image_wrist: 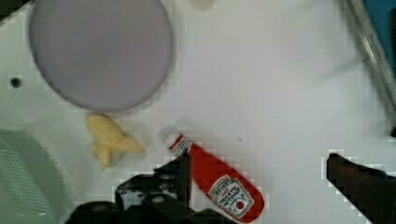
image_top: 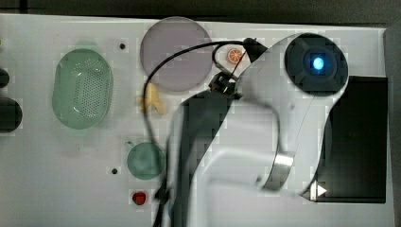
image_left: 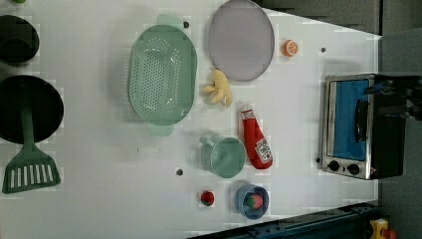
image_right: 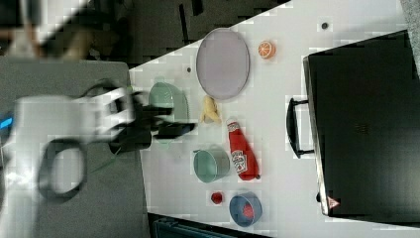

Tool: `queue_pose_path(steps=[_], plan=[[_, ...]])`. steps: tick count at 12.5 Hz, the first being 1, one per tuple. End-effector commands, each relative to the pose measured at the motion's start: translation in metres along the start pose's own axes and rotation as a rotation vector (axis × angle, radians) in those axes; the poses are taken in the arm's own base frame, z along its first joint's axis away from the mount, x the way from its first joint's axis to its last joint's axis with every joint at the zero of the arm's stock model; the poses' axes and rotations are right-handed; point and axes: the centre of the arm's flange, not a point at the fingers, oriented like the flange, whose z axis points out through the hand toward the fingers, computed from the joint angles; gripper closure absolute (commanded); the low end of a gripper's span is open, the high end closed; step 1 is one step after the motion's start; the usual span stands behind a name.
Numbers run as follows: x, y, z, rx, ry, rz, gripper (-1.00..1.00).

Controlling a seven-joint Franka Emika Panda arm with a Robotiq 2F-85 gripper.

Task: Flap close oven.

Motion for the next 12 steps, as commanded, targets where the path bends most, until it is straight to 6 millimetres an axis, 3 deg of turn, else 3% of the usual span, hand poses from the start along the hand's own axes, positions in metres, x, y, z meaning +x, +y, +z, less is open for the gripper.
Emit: queue_pose_path(steps=[1,3,5,12], plan=[[-0.032,-0.006,-0.063,0.008,0.063,0.131,-1.0],[-0.06,-0.004,-0.087,-0.016,0.055,0.182,-1.0],[-0.077,-0.002,-0.099,-0.033,0.044,0.225,-1.0],[-0.079,0.001,-0.096,-0.046,0.018,0.233,-1.0]])
